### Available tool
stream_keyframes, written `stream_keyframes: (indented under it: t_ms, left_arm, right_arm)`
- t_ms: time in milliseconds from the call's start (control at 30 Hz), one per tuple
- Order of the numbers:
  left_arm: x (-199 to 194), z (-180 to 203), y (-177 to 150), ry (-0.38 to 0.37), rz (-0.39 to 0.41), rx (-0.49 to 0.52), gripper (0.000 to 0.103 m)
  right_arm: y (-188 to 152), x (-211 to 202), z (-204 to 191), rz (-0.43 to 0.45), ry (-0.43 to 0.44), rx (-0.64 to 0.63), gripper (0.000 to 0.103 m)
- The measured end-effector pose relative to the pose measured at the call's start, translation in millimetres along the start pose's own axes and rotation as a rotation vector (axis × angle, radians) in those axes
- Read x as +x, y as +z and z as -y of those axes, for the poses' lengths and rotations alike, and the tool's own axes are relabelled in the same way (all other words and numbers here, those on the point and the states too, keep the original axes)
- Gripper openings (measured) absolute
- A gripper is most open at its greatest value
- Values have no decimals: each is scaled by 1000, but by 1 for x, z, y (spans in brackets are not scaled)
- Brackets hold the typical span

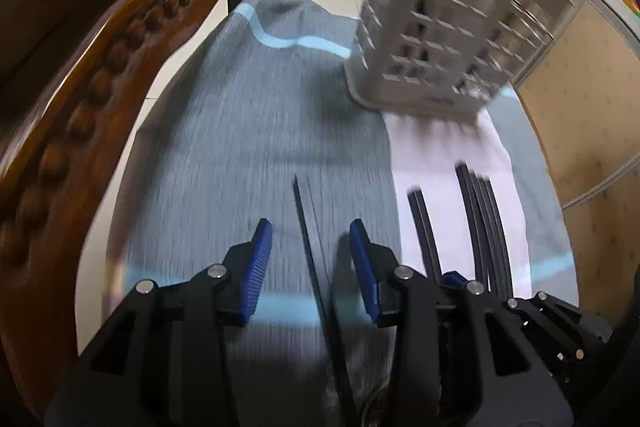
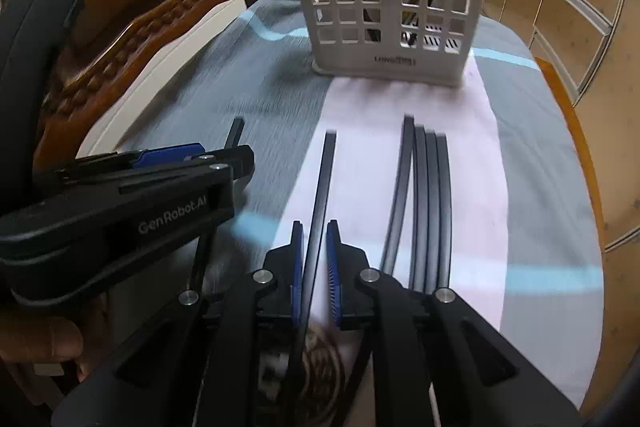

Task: Organize utensils
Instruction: 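Grasp one black chopstick with the right gripper while the left grasps another, then lift both held chopsticks up toward the grey holder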

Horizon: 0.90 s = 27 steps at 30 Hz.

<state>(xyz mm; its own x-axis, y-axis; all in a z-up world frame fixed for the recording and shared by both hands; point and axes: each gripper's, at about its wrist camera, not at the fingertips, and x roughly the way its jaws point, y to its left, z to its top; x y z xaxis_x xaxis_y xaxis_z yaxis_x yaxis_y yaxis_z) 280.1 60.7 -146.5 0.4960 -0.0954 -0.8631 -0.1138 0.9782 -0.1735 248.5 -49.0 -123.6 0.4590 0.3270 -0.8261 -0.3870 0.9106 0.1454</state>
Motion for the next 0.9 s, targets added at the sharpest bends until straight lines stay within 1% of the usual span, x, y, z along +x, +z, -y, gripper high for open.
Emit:
stream_keyframes:
  t_ms: [233, 300, 333, 367, 400, 433, 567, 667, 700, 767, 800, 900]
  left_arm:
    - [11, -3, 23, 12, -27, 7, 41]
    - [13, 0, 25, 37, -26, 22, 39]
    - [12, 3, 24, 52, -23, 35, 37]
    - [13, 6, 24, 76, -17, 51, 27]
    - [13, 6, 24, 96, -10, 58, 20]
    - [13, 6, 24, 102, -3, 55, 10]
    - [11, -1, 21, 72, 10, 48, 8]
    - [-8, -5, 19, 90, 61, 61, 7]
    - [-22, -5, 20, 80, 87, 64, 7]
    - [-47, -1, 21, 70, 132, 77, 7]
    - [-56, 1, 20, 66, 147, 83, 7]
    - [-98, 13, 11, 52, 225, 120, 7]
  right_arm:
    - [26, 18, 1, 6, -5, -13, 12]
    - [29, 20, -2, 2, -15, -21, 12]
    - [31, 21, -3, 2, -17, -25, 12]
    - [32, 22, -5, 4, -18, -38, 12]
    - [32, 21, -6, 6, -16, -43, 12]
    - [34, 23, -6, 8, -14, -48, 9]
    - [36, 24, -3, 16, 22, -23, 7]
    - [35, 7, -1, 51, 53, -16, 7]
    - [35, -1, 0, 68, 68, -5, 7]
    - [36, -28, 5, 123, 106, 24, 7]
    - [36, -45, 7, 157, 119, 30, 7]
    - [31, -92, 14, 246, 148, 47, 7]
